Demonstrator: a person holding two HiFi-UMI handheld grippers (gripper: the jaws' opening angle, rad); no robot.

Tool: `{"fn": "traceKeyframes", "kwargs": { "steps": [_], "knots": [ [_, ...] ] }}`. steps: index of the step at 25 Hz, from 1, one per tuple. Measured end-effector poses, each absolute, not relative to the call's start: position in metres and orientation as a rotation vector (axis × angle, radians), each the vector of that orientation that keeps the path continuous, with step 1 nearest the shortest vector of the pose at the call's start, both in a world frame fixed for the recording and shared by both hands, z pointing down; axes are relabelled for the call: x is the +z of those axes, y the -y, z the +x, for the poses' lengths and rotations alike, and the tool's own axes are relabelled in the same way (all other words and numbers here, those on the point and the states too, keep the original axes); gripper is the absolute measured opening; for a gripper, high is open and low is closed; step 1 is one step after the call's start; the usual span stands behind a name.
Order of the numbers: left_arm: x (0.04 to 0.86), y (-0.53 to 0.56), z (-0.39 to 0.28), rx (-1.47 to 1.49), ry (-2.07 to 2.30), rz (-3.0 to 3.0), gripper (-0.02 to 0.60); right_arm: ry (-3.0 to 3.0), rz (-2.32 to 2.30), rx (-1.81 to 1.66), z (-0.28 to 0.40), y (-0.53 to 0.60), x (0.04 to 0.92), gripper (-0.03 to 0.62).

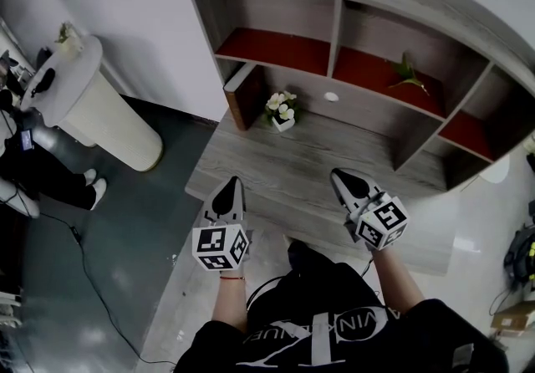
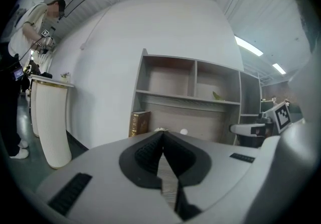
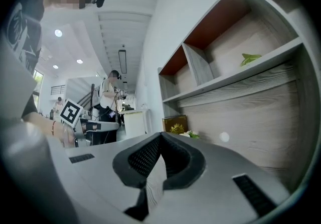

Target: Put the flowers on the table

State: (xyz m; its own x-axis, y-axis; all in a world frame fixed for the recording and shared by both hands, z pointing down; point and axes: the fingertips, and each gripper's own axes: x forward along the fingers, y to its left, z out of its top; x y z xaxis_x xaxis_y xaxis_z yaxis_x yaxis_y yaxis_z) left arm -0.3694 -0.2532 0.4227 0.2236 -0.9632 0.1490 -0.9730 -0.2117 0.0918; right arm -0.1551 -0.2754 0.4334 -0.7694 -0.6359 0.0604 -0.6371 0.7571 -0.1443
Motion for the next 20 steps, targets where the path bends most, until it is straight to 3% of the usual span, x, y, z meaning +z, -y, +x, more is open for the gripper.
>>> {"fn": "traceKeyframes", "kwargs": {
  "steps": [20],
  "knots": [
    [0.426,0.226,-0.372,0.102,1.872,2.307,0.003,2.933,1.078,0.230,-0.151,0.256,0.430,0.009]
  ]
}}
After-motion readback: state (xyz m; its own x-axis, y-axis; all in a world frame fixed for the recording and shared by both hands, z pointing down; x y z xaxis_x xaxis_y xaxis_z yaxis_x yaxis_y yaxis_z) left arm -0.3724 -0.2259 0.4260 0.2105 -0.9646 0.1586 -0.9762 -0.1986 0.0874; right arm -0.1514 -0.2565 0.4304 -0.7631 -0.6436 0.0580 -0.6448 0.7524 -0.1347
